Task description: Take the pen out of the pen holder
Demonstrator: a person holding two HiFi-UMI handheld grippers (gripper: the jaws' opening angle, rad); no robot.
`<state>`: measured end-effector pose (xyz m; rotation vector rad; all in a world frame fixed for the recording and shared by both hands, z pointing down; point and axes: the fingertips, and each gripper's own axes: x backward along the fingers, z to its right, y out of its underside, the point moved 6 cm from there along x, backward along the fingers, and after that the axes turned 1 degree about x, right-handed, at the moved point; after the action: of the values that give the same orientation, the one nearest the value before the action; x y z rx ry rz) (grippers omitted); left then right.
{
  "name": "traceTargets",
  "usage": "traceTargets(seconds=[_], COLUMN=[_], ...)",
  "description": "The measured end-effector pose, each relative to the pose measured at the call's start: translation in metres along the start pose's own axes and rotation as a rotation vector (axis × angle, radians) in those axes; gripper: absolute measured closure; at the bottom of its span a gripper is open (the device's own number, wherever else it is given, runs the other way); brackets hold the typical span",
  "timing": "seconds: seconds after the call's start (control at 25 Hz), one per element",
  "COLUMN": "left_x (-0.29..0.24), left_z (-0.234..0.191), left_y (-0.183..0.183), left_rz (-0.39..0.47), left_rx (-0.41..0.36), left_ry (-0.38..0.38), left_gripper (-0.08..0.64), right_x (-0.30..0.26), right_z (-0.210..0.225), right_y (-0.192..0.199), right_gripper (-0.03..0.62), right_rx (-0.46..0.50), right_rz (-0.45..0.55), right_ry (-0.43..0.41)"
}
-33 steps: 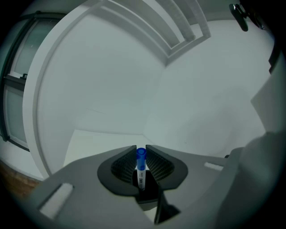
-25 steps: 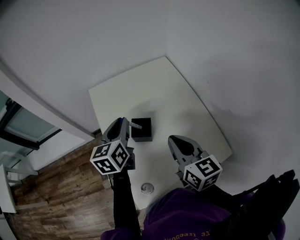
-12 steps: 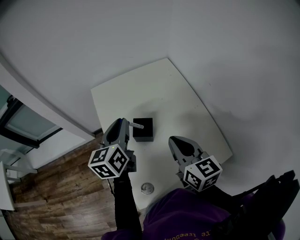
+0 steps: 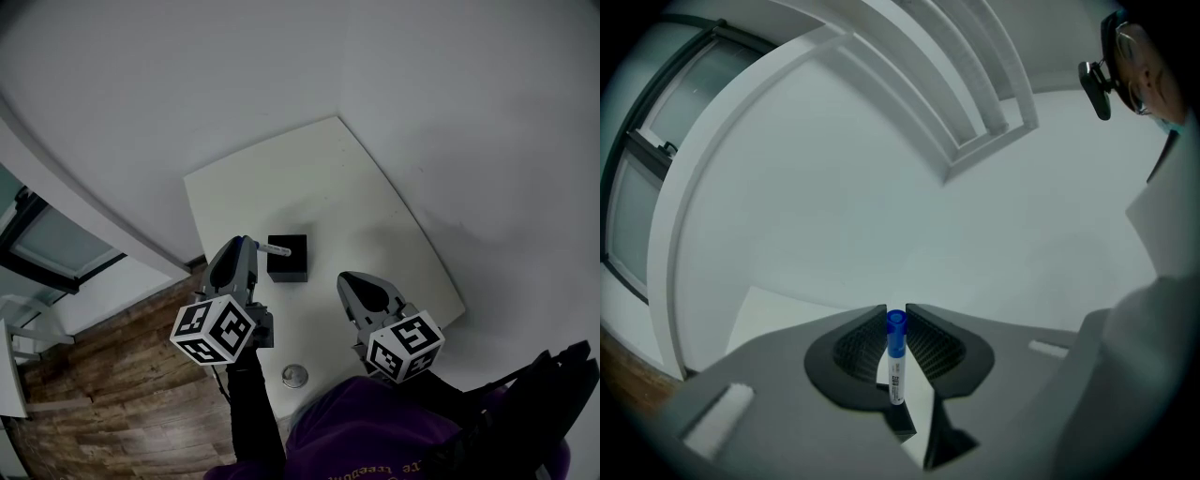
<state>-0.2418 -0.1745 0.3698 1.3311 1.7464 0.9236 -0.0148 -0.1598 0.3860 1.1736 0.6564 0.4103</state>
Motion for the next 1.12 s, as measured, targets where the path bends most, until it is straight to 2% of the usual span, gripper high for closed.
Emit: traceTargets(seconds=[0.28, 0.48, 0.88, 1.12], left_x=[0.014, 0.024, 0.043, 0.049], left_z=[0.009, 0.018, 0.031, 0.035], left_y=[-0.011, -0.012, -0.003, -0.001], left_rz=[0.053, 0.087, 0.101, 0.109], left_rx=[0.011, 0.045, 0.117, 0.119], left_ry=[0.035, 0.053, 0.063, 0.073], left_gripper=[0.489, 0.489, 0.489, 0.489], right_x=[-0.001, -0.001, -0.001, -0.002], right_z=[0.000, 0.000, 0.000, -0.002], right_y=[0.002, 0.002, 0.002, 0.003], right_gripper=[0.581, 0.581, 0.581, 0.581], right_rx=[0.002, 0.005, 0.024, 0.038], right_rz=[-0.006, -0.006, -0.004, -0.007], right_ry=[0.002, 0.007, 0.003, -0.012])
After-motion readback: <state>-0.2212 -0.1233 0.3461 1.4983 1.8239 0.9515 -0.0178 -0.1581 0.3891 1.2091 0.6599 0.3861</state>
